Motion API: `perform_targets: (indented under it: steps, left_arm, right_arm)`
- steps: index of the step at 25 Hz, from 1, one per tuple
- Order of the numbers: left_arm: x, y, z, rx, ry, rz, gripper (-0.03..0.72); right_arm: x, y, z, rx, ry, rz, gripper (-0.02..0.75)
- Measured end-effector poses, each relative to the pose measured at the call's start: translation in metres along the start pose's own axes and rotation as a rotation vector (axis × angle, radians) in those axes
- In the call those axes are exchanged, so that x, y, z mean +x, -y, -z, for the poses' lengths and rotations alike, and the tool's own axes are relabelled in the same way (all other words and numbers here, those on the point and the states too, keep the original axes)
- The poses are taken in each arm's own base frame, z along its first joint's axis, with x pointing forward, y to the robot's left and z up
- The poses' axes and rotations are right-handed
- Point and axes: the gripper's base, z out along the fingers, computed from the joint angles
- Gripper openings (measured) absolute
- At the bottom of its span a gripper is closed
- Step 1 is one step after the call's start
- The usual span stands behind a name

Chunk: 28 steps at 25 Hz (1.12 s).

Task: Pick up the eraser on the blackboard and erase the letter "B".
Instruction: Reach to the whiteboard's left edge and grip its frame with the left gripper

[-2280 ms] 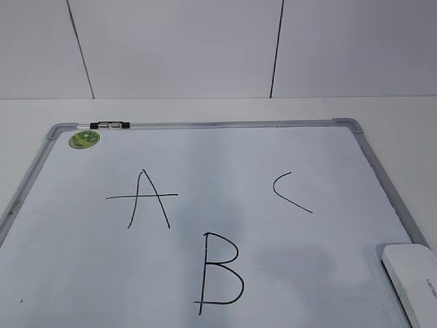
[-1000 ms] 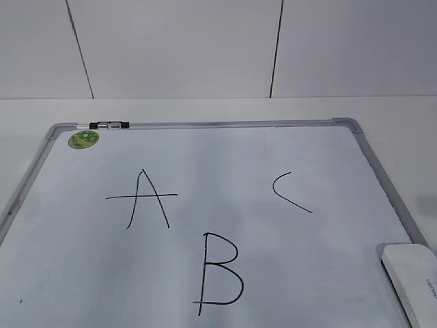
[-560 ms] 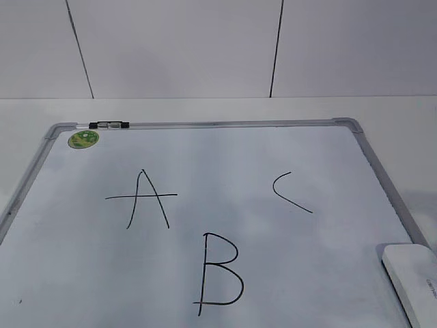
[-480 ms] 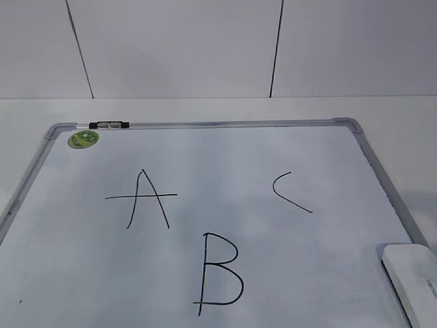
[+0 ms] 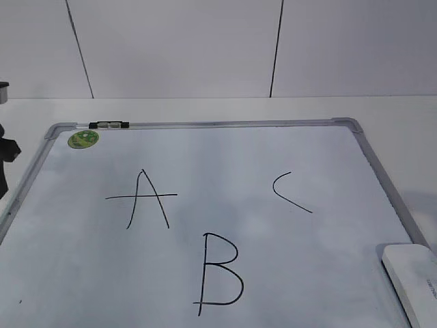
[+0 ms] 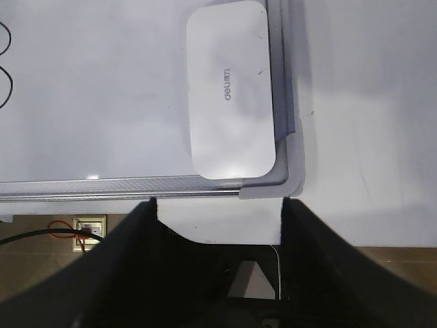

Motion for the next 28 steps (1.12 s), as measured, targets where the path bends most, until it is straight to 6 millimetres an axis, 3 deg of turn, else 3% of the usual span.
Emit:
perform_targets:
  steps: [18, 28]
  left_arm:
    - [-0.013, -0.006, -0.040, -0.019, -0.029, -0.005, 0.234]
    - [-0.017, -0.007, -0.041, -0.029, 0.007, -0.010, 0.234]
  right_arm:
    - [-0.001, 0.000, 0.000, -0.001, 0.008, -0.002, 0.463]
    - [-0.001, 0.000, 0.000, -0.001, 0.011, -0.002, 0.463]
